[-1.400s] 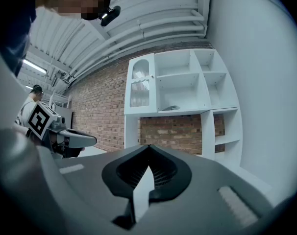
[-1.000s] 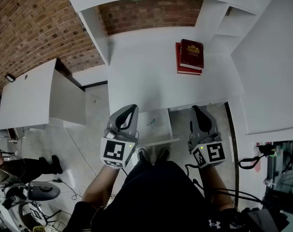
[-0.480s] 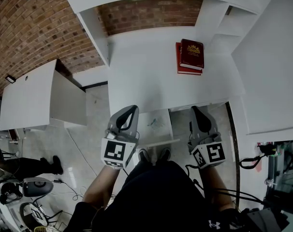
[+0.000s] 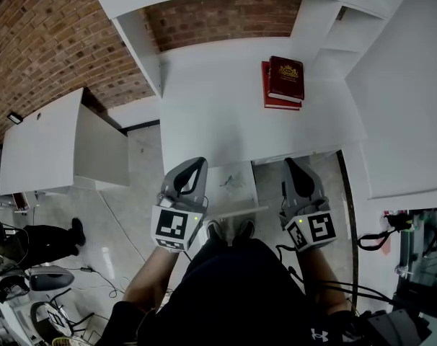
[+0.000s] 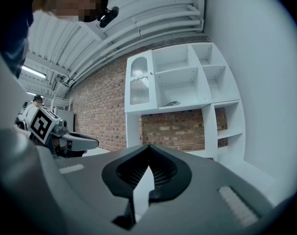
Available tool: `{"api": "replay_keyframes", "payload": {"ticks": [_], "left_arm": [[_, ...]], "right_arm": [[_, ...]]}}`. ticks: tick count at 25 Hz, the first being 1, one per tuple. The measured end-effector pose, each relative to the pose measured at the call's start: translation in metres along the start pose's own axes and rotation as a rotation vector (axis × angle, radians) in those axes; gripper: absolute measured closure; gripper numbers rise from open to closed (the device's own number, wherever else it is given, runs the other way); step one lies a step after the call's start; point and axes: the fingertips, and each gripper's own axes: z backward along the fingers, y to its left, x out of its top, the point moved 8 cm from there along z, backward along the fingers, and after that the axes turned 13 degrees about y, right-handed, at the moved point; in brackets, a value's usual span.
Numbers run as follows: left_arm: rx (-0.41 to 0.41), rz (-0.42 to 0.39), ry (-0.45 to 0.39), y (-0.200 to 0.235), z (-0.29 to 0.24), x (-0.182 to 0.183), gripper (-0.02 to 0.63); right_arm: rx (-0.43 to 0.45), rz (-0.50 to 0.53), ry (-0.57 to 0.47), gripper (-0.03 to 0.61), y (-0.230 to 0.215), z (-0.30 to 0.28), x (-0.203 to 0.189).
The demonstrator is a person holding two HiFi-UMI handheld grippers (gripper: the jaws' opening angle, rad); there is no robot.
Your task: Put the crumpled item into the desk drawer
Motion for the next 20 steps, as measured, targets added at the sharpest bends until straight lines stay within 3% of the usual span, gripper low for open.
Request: {"api": "replay_keyframes", "payload": {"ticks": [20], "left_arm": [[-0.003, -0.008, 0.025, -0.0071, -0.0059, -0.0026, 0.611]], "right_arm": [[0.009, -0.013, 0.003, 0.577, -0.0062, 0.0000, -0.0044]]}}
